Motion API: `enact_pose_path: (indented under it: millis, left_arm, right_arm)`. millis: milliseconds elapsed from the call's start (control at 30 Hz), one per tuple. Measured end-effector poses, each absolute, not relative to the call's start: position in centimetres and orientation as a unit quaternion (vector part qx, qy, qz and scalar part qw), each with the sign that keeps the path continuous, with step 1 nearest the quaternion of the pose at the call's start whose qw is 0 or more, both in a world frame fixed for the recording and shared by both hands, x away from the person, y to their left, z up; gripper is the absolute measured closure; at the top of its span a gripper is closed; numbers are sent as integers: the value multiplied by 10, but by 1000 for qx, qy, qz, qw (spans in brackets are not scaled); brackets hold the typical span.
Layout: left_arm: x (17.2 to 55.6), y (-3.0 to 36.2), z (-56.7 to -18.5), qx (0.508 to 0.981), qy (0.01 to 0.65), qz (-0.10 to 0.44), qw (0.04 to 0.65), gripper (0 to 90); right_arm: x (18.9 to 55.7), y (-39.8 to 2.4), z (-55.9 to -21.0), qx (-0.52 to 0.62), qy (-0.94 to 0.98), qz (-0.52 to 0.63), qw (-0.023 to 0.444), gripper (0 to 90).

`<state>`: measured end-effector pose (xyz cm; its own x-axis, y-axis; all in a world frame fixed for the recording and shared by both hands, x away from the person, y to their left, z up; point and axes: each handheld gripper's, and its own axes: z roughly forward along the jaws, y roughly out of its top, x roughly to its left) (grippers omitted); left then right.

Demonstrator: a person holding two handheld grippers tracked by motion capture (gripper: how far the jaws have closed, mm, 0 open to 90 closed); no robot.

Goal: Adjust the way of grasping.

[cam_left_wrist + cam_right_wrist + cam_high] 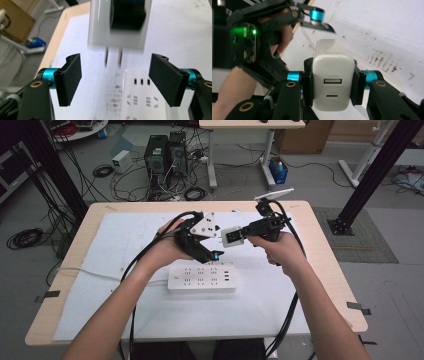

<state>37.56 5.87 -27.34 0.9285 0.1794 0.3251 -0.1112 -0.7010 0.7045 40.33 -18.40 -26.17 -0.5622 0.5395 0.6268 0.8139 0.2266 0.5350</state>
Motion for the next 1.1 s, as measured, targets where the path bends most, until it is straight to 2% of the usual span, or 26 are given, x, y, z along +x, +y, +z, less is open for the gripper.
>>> enact_pose_path:
  millis: [200, 567, 767, 933, 1100]
  left_arm:
    - [379, 96, -260, 918, 73, 158, 356, 266]
    - [385, 160, -246, 940, 201, 125, 244, 266]
    - [389, 180, -248, 946, 255, 106, 170, 266]
    - [392, 192, -252, 941, 293, 86, 143, 251]
    - [389, 199, -254, 936, 301, 78, 167, 250]
  right_arm:
    - [400, -199, -251, -448, -792, -406, 91, 622]
    - [389, -213, -237, -458, -831, -316, -28, 622]
    - [384, -217, -232, -452, -851, -248, -94, 621]
    - [380, -218, -232, -443, -862, -221, -110, 621]
    - [378, -219, -230, -436, -865, -225, -108, 621]
